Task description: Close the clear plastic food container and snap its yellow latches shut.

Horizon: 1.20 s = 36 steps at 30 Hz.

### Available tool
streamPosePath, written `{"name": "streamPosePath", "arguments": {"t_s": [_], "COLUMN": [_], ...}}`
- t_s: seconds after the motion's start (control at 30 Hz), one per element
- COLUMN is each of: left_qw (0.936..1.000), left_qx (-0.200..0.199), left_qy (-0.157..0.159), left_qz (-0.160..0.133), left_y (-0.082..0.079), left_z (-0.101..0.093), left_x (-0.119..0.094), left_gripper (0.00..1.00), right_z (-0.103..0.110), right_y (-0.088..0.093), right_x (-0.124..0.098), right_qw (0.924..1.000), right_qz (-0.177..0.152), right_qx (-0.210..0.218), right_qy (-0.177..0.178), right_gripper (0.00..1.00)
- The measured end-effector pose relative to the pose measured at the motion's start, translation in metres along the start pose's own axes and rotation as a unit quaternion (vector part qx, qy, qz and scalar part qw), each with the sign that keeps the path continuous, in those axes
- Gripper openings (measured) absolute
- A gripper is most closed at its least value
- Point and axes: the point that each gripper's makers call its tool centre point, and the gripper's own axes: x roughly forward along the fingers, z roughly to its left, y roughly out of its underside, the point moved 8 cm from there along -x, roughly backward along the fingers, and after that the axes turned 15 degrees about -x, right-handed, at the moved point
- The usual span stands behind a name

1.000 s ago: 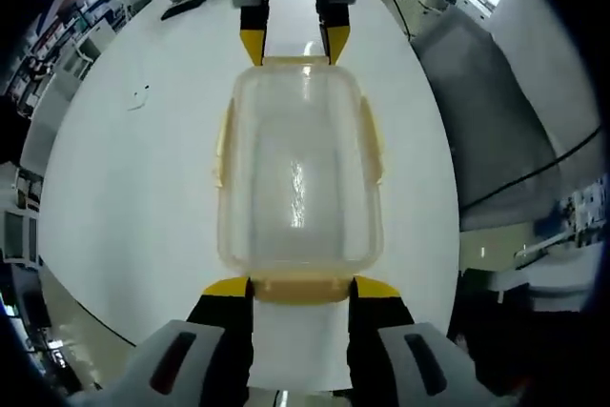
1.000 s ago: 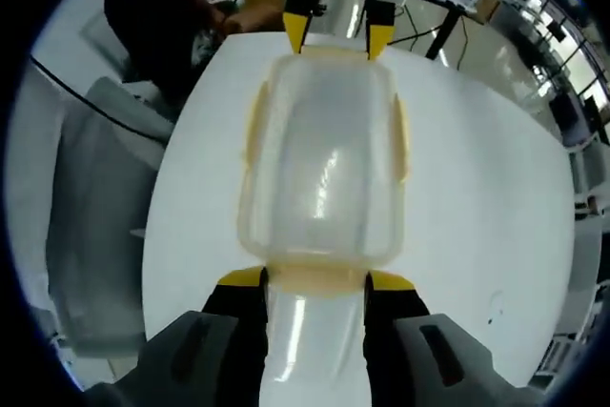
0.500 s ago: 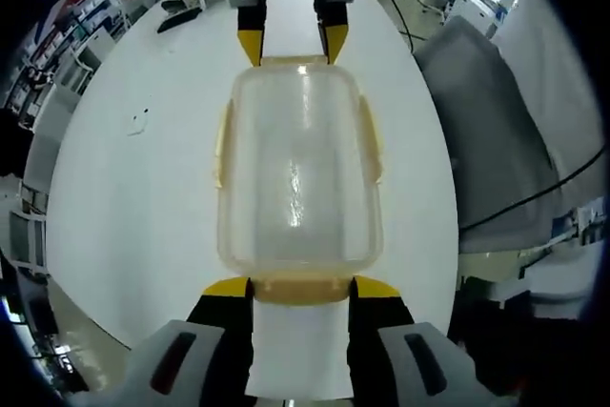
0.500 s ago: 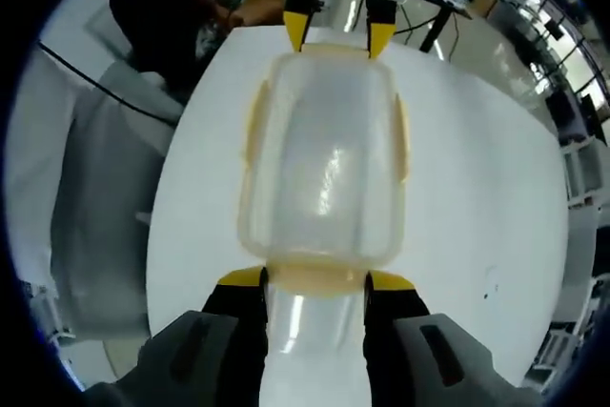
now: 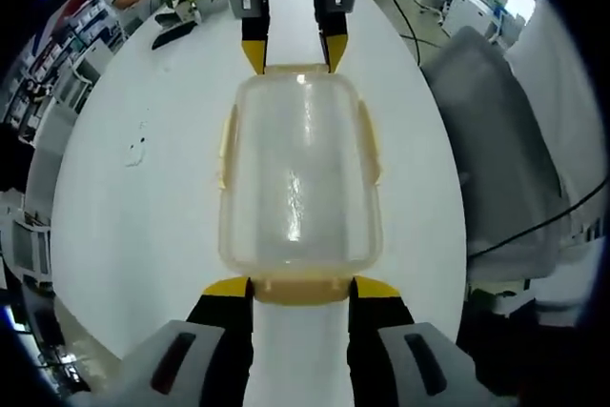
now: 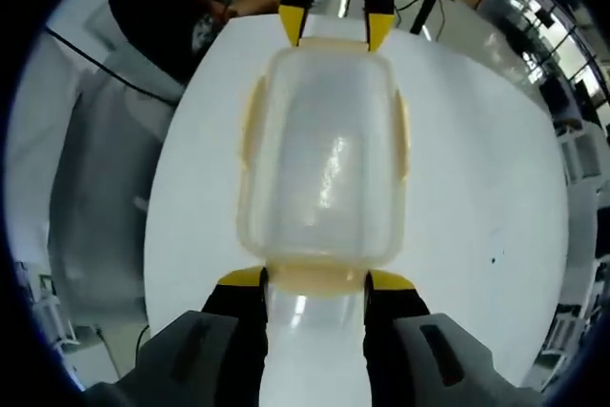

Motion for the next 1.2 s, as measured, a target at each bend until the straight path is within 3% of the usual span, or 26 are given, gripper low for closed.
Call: {"name": "streamPosePath", "arguments": {"t_s": [0.53, 1.2], "left_qw": [0.9997, 0.9988], "left_qx": [0.019, 0.029], "left_qy": [0.009, 0.007], "left_qz": [-0.016, -0.038], "left_y": [-0.042, -0.071], "left_z": [-0.008, -0.014], "left_x": [0.030, 0.069], "left_gripper": [0.32, 0.32], "right_z": [0.023, 0.037], "right_y": [0.048, 0.092], "right_x": [-0.001, 0.012], "right_qw": [0.9997, 0.9992], "right_qz": [0.000, 0.015], "right_qx": [0.023, 0.036], "right_qy": [-0.003, -0.006], "right_gripper": [0.35, 0.35]}}
